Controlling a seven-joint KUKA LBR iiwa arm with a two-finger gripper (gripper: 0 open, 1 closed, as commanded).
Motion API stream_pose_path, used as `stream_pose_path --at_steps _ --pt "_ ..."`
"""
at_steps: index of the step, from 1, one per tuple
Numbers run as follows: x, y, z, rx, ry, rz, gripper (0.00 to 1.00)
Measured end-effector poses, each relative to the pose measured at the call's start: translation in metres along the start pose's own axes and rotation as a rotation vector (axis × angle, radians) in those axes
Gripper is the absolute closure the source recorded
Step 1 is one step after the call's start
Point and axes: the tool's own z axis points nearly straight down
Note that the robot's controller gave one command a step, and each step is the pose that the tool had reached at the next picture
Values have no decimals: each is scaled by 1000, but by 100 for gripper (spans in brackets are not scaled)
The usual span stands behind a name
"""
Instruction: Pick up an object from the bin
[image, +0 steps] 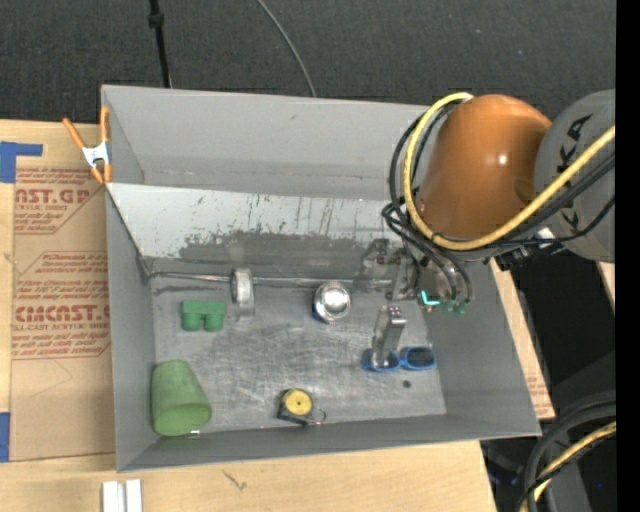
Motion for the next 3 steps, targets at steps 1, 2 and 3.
stream_pose_path --at_steps 1,2,3 --pt "-10 -99 139 2 -1 26 0" --pt "15 -113 167 1 -14 -32 0" --pt "16 -112 167 0 -10 -33 100"
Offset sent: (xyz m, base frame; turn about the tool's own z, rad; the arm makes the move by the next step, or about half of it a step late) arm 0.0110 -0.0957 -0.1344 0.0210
